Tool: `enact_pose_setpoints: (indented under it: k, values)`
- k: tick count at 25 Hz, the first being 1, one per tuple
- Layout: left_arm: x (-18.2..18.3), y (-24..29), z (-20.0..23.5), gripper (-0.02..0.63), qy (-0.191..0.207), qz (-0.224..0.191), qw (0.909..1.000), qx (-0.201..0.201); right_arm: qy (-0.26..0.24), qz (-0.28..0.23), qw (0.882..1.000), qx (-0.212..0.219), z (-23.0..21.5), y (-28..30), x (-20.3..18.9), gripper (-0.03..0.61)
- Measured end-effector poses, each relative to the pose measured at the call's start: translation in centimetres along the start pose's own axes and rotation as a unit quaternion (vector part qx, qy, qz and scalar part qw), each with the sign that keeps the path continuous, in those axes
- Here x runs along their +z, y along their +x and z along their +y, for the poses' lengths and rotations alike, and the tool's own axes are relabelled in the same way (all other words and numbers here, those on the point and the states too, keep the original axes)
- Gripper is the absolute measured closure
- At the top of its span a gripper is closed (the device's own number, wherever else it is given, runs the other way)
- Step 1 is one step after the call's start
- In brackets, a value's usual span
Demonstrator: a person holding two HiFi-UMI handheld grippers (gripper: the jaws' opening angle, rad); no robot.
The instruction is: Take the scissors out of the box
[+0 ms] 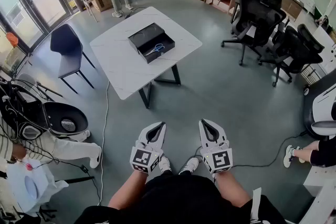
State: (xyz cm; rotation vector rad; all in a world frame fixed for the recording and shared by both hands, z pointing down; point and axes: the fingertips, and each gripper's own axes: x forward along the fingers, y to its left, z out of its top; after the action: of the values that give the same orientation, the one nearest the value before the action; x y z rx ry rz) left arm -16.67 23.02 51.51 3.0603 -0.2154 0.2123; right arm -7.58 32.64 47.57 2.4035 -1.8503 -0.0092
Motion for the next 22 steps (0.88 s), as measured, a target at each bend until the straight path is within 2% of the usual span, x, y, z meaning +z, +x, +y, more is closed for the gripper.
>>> enact_pose_setpoints:
  k: [11,14,22]
  values:
    - [0.5,-1.6,0.2,0.604,0.005,-0.008,1.0000,-0.001,-0.002,0.011,1.000,0.014,1.6,0.5,0.0,0.572]
    - [0.6,-2.1,0.6,0.604,0.008,-0.010,0.9999,0.000,0.010,-0.002,1.000,0.018,2.4,0.8,0.5,0.572]
    - [0.8,-4.8,4.8,0.604,0.000,-0.024,0.9996,0.013,0.009,-0.003,1.000,-0.009,4.5,1.8,1.3,0.572]
